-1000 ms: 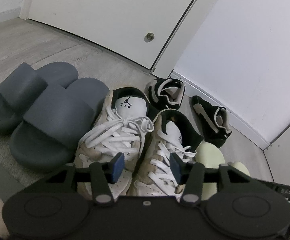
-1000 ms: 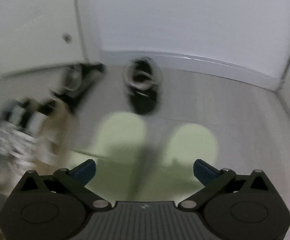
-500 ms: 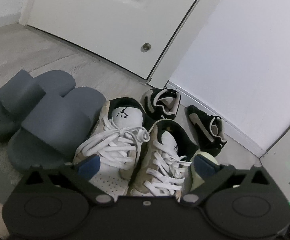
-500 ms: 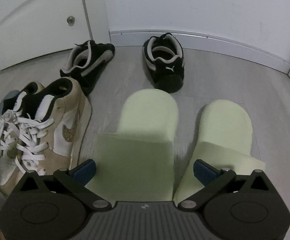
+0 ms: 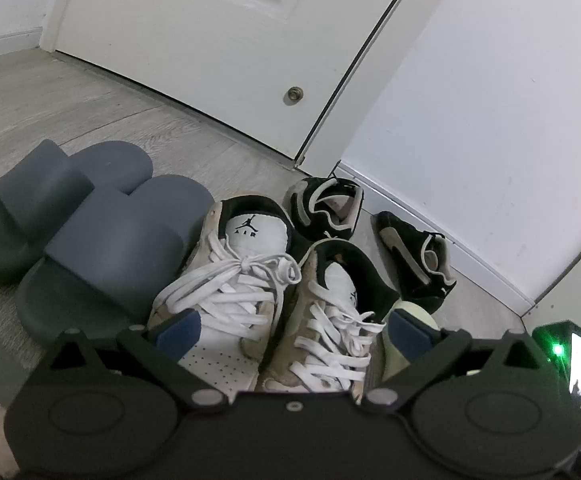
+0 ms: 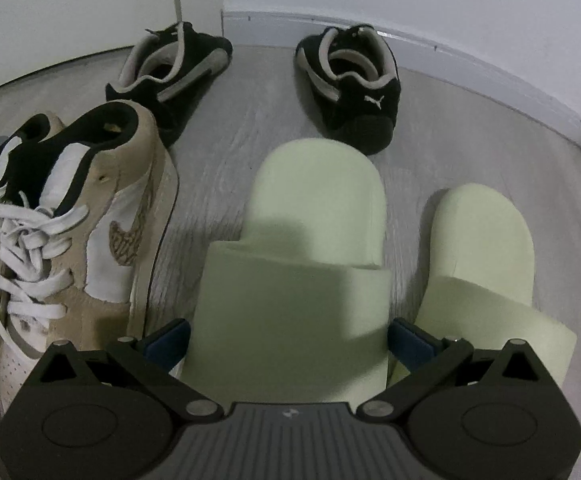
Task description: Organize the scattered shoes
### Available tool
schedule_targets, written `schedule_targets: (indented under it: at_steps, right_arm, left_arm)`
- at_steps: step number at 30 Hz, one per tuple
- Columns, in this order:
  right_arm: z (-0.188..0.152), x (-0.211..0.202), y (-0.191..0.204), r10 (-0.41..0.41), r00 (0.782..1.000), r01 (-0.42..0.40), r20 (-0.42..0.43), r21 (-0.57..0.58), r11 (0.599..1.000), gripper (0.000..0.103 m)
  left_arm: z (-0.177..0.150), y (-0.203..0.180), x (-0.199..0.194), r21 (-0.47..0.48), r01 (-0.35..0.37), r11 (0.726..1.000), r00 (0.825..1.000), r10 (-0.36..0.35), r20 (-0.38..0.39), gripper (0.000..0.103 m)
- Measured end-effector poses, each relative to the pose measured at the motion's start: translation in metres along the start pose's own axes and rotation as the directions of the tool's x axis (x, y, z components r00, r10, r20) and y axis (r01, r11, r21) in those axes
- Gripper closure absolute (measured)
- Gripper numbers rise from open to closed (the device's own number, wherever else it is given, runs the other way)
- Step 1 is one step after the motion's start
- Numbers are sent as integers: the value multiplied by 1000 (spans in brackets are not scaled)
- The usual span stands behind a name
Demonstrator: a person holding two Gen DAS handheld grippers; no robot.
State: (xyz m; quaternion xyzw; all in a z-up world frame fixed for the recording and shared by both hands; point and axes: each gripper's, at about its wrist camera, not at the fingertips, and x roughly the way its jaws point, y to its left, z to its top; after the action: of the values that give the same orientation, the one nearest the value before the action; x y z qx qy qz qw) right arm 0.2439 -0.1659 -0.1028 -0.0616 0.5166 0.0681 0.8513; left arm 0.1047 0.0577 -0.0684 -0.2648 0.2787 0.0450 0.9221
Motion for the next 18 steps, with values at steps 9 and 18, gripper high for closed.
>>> schedule_targets:
  at_steps: [9,18]
  right_arm:
    - [1,-17,-29,145,989,-148,36,128,981,3]
    - [7,-60,-111,434,875,-481,214,485,730,5]
  left_arm:
    - [1,2,-1,-10,4,1000,1000,-4,5,2]
    - [1,3,-2,-13,4,1000,1000,-4,9,2]
